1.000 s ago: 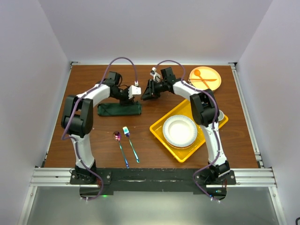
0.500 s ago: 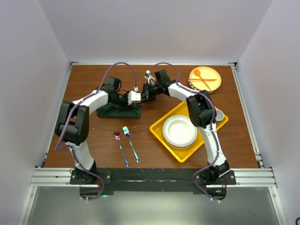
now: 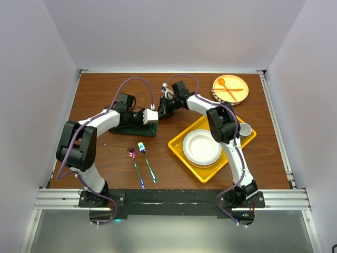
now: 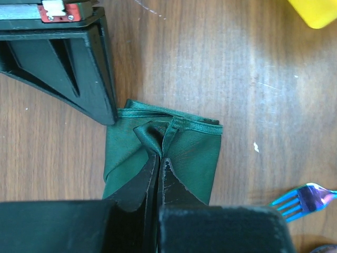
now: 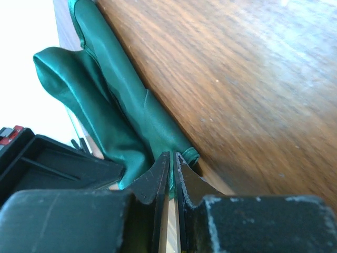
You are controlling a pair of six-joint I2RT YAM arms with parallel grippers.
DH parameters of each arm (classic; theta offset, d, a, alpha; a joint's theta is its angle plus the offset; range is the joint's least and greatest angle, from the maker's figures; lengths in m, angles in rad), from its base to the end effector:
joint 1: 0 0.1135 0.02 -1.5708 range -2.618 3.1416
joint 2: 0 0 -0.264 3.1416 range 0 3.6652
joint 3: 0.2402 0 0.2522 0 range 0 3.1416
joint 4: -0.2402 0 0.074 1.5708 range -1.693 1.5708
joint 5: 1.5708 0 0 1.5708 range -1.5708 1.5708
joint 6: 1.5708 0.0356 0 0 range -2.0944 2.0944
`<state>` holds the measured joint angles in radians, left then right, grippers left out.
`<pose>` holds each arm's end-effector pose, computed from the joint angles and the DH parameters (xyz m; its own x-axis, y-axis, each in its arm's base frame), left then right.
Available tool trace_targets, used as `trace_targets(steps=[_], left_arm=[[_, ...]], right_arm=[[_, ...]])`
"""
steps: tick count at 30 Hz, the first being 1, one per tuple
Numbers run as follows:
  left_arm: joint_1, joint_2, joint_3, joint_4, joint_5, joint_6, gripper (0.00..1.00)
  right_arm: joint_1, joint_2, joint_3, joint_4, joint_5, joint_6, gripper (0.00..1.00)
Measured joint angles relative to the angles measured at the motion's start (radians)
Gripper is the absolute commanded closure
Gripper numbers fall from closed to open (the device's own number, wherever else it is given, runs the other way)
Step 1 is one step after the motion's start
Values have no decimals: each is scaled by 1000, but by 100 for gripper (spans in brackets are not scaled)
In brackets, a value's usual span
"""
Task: Fold the napkin into a case and place the utensils inside
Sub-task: Stuff the top corner of the smaller-rectangle-folded napkin at the center of the board.
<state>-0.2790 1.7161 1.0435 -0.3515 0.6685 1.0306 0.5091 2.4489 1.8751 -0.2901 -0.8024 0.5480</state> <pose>0.3210 -0.1149 0.1820 0.0287 0.6919 -0.7215 0.9747 0.1406 0.1735 0.4465 0.2785 0.1244 -0.9556 -0.1187 -0.2695 -0.2913 0.5168 0.8050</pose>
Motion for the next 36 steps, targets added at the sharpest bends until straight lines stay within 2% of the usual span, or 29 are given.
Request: trace_targets(steps=[6,14,23,28,36], left_arm=[[-4,0,-21,74,-39,-55,100],[-5,10,-19,132,-75,-157,100],[-3,31,53,17,-66,-232,100],[0,101,96,-38,-71,-305,100],[74,211,180,-93,-16,-449,100]], right_arm=[[16,2,42,-90,15,-64,91],[23,93,201,-231,69,-149,94],[23,110,254,-287,103,-203,94],[24,110,254,-286,101,-212,94],[28,101,245,-278,102,-240,92]])
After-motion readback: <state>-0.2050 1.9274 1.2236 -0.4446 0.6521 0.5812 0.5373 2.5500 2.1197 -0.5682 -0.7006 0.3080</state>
